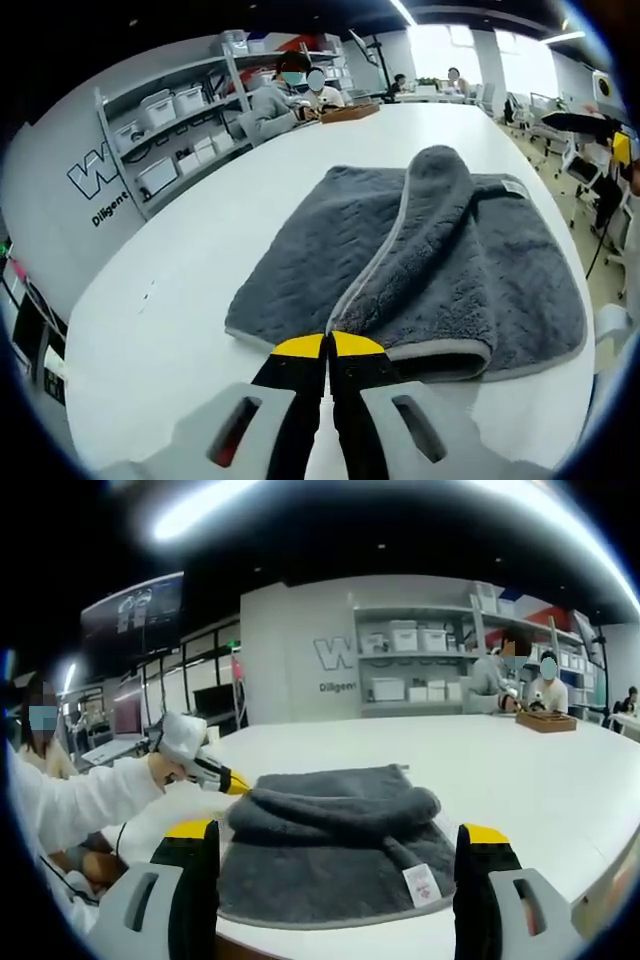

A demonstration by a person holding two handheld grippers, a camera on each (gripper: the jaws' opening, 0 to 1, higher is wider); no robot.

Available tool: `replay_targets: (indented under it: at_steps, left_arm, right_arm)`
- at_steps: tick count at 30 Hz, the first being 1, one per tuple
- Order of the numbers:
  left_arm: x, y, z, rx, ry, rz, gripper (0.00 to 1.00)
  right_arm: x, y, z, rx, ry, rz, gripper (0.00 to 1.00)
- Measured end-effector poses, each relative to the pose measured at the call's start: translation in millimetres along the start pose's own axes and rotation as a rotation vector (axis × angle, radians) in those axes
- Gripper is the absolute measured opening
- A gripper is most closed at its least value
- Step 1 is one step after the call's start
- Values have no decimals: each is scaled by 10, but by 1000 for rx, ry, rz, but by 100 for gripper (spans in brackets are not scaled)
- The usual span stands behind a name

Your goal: Open the folded towel by lifting each exposed corner and separating the folded layers until the towel lies flat within the target outline without major curled edges

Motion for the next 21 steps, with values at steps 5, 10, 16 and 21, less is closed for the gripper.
replay_targets:
  at_steps: [5, 10, 16, 21]
  left_arm:
    - [16, -5, -48, -14, -4, -1, 1]
    - [22, -21, -83, -25, -7, -1, 1]
    - [39, -44, -165, -45, -14, -3, 1]
    - [64, -66, -244, -66, -25, -3, 1]
  right_arm:
    - [-6, -11, -6, -1, 0, 4, 98]
    - [-6, -9, 4, 0, 2, 3, 98]
    - [-1, -2, -3, -3, 0, 0, 98]
    - [1, -4, 0, -2, 1, -1, 98]
Point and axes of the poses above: the point that each gripper's makers call its tool centre point, and the gripper's own axes: y roughly forward along the fingers, z roughly to its right, x roughly out of its underside, the point moved 2 cm from there along -y, roughly backward along the fingers, and after that the axes turned 13 degrees about x, right-handed, at the moved point
